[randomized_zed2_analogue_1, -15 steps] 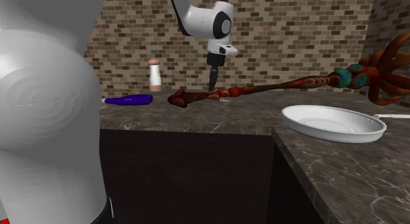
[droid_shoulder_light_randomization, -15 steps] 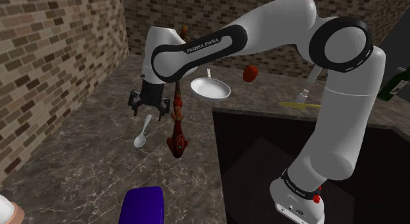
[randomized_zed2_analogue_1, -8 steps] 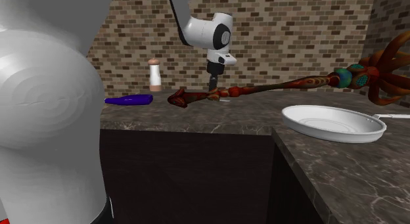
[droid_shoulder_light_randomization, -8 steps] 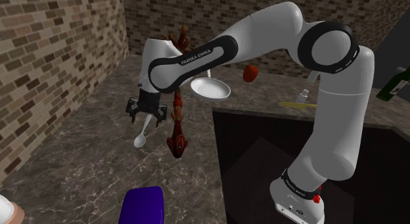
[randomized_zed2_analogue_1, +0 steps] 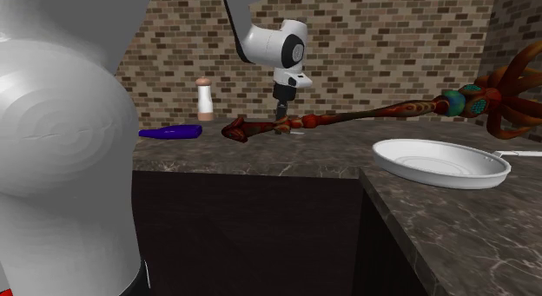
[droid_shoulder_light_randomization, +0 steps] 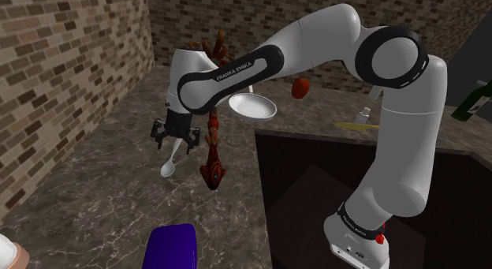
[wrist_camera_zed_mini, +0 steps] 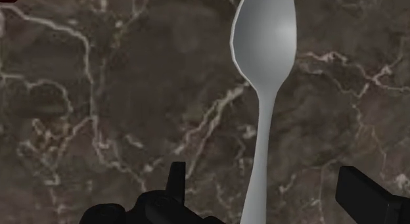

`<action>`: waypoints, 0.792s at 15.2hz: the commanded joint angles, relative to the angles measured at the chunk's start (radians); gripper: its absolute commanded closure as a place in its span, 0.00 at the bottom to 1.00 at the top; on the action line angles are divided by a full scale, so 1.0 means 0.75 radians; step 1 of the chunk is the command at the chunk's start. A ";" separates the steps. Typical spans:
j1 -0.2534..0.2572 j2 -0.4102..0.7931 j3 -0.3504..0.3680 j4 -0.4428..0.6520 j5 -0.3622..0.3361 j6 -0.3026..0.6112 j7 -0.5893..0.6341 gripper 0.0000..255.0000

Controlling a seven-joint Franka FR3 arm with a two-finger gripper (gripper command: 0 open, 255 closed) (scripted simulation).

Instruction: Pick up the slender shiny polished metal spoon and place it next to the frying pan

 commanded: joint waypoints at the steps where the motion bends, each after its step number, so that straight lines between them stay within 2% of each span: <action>1: 0.000 0.000 0.000 0.000 0.000 0.000 0.000 1.00; 12: -0.003 -0.019 0.003 0.011 0.005 -0.029 0.001 1.00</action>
